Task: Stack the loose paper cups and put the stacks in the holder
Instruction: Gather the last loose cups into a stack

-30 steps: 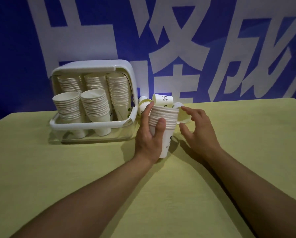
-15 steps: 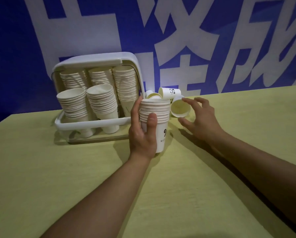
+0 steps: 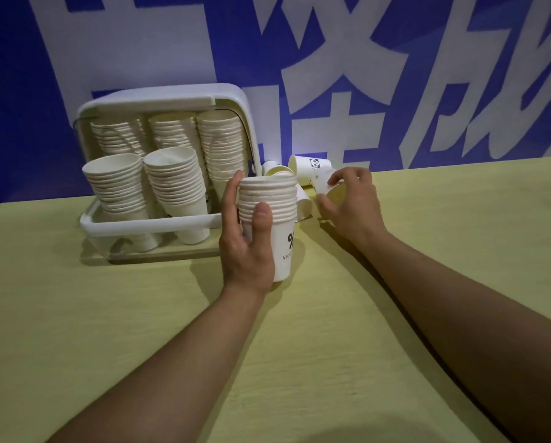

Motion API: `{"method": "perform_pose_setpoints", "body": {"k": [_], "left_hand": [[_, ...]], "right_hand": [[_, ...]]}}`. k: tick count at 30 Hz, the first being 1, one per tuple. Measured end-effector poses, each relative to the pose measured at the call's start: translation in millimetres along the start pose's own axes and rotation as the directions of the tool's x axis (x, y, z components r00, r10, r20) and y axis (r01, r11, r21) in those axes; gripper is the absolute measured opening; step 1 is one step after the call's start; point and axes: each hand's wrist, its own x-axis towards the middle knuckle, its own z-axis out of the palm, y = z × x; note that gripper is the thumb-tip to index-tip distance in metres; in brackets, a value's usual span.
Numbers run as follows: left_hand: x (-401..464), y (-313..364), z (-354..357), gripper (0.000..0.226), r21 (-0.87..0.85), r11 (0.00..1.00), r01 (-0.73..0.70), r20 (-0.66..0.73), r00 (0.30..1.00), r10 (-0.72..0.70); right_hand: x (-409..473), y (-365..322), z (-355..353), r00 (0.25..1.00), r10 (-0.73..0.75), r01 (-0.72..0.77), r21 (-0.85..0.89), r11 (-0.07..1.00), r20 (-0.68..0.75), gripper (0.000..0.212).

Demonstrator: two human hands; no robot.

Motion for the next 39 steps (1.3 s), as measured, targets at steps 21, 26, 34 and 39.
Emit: {"method": "perform_pose_setpoints", "body": {"k": [21,26,34,39], "left_hand": [[-5.9,2.6,2.7,0.058,0.103,0.989,-0.103,0.133,0.987,0.089],[-3.3,3.7,1.9,0.062,0.137,0.984,-0.118,0.123,0.987,0.101],[-4.1,1.5,4.0,0.059,0.151,0.972,-0.178,0.124,0.979,0.160],[-2.5,-0.6,1.4,0.067,0.113,0.984,-0.138,0.099,0.987,0.127]], "right_hand": [[2.3,-84.4,-50.6,0.915,-0.385,0.376,0.607,0.700,-0.122,0.047],[14.3,-92.0,-60.7,0.915,-0.403,0.324,0.571,0.754,0.014,0.040],[12.8,-103.3,-62.8,0.786,-0.437,0.295,0.356,0.887,0.438,0.032],[11.1,-89.5,-44.9,0.920,-0.334,0.215,0.445,0.870,0.207,0.043]]}}
